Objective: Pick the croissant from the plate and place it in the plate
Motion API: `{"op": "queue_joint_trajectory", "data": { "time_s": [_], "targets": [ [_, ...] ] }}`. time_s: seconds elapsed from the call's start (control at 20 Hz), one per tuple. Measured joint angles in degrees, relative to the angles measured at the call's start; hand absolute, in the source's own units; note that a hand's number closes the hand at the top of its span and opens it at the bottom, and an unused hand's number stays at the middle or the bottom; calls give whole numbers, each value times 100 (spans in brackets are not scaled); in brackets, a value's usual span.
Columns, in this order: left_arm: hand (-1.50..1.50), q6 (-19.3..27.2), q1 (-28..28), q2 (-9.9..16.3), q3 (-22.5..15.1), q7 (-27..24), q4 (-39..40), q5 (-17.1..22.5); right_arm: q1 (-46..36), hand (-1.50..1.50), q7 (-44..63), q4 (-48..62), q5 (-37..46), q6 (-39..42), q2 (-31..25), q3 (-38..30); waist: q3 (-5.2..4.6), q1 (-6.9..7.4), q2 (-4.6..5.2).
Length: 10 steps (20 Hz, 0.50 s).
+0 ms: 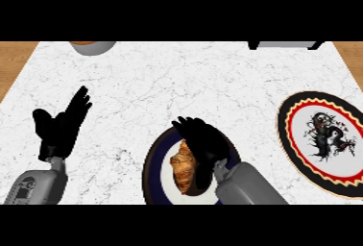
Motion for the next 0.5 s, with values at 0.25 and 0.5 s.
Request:
{"op": "queue_joint_trajectory", "data": {
  "time_s": [0.25,0.5],
  "targets": [
    [0,-84,8,-41,85,138,-134,-37,-274,-150,-6,629,47,-307,102,130,1,13,1],
    [0,-226,-6,-32,206,78,-74,-55,-430,150,-184,1034,79,-196,128,189,-1,12,-2]
  ]
}}
